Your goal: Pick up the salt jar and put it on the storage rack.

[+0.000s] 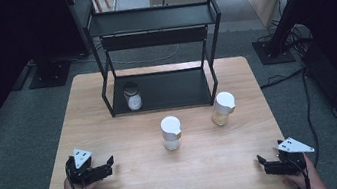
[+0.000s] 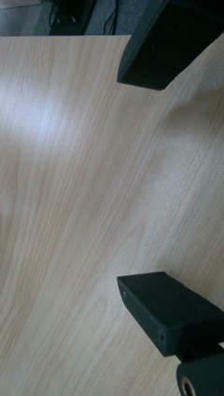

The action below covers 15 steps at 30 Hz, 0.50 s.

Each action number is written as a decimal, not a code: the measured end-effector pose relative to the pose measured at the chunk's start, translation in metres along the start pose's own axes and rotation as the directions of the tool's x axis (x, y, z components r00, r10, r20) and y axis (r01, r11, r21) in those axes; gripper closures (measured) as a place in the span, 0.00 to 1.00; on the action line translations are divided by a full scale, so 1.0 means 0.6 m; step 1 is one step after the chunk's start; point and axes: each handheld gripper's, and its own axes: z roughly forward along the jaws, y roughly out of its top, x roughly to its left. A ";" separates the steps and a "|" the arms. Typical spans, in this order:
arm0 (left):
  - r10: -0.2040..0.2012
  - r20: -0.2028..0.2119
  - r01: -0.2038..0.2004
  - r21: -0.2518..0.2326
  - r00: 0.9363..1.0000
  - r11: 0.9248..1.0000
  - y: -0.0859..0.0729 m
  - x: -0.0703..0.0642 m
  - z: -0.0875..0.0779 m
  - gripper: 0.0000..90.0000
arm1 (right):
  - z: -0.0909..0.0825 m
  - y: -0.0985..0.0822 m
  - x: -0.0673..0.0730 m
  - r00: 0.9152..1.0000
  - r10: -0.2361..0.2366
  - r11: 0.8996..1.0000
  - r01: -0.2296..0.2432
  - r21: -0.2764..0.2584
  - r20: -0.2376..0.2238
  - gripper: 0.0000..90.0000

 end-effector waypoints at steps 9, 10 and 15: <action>0.012 0.004 -0.012 -0.014 1.000 1.000 -0.017 0.016 -0.024 0.03 | 0.001 0.000 0.000 1.000 0.003 1.000 -0.003 0.004 0.001 0.04; 0.012 0.005 -0.012 -0.016 1.000 1.000 -0.019 0.018 -0.027 0.03 | 0.001 0.000 0.000 1.000 0.003 1.000 -0.003 0.005 0.002 0.04; 0.012 0.002 -0.012 -0.013 1.000 1.000 -0.025 0.028 -0.035 0.03 | 0.001 0.000 0.001 1.000 0.001 1.000 -0.001 0.007 0.008 0.04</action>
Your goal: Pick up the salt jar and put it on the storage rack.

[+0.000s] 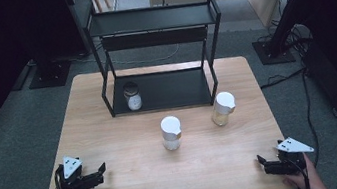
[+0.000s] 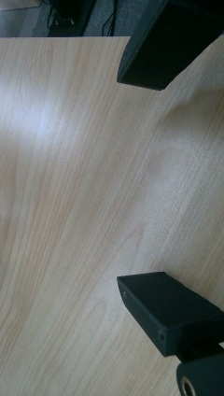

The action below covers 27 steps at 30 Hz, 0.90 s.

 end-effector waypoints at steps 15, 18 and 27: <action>0.001 0.027 -0.001 0.002 1.000 1.000 -0.003 0.005 -0.004 0.03 | 0.000 0.000 -0.002 1.000 0.007 1.000 -0.007 -0.002 -0.009 0.04; 0.015 0.021 -0.015 0.014 1.000 1.000 -0.006 0.008 -0.007 0.03 | 0.000 0.000 -0.002 1.000 0.007 1.000 -0.007 -0.001 -0.009 0.04; -0.007 0.001 0.007 0.007 1.000 1.000 -0.021 0.043 -0.028 0.03 | 0.000 0.000 -0.002 1.000 0.008 1.000 -0.008 0.001 -0.008 0.04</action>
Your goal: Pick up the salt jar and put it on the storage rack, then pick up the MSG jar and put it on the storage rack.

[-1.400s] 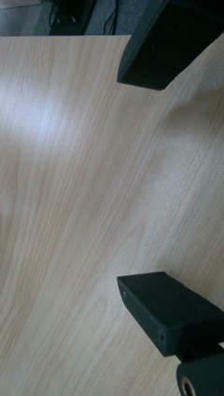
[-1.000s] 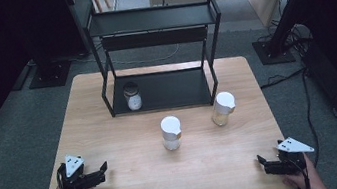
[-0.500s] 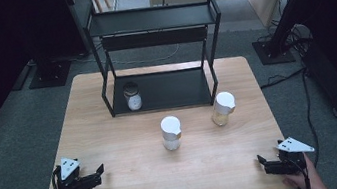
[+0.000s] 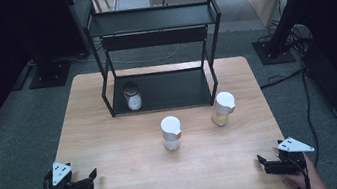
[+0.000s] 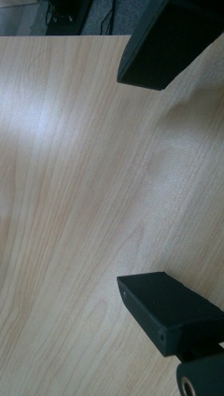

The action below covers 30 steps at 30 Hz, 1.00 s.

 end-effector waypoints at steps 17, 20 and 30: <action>-0.027 0.029 0.027 0.014 0.999 1.000 0.001 0.004 0.005 0.03 | -0.018 0.015 0.016 0.999 -0.008 0.999 0.006 -0.043 -0.036 0.04; -0.010 0.033 0.010 0.025 0.999 1.000 0.001 0.002 0.006 0.03 | -0.019 0.022 0.029 0.999 -0.030 0.999 0.029 -0.040 -0.042 0.04; -0.002 0.035 0.000 0.031 0.999 1.000 0.001 0.000 0.007 0.03 | -0.016 0.044 0.077 0.994 -0.088 0.996 0.086 -0.033 -0.064 0.05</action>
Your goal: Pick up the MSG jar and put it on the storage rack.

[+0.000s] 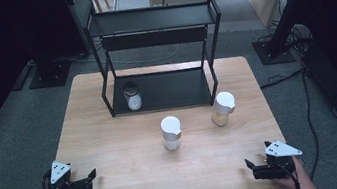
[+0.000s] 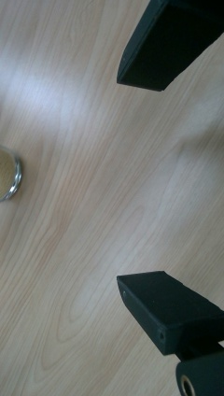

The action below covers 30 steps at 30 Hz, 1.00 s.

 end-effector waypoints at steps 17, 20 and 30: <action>0.006 -0.005 -0.006 0.006 1.000 1.000 0.000 -0.001 0.001 0.03 | 0.006 0.034 0.053 0.998 -0.051 0.999 0.051 -0.010 -0.039 0.05; 0.006 -0.005 -0.006 0.006 1.000 1.000 0.000 -0.001 0.001 0.03 | 0.008 0.036 0.060 0.997 -0.062 0.998 0.061 -0.012 -0.048 0.05; 0.010 -0.005 -0.010 0.007 1.000 1.000 0.000 -0.002 0.001 0.03 | 0.014 0.047 0.084 0.993 -0.075 0.997 0.073 -0.024 -0.094 0.05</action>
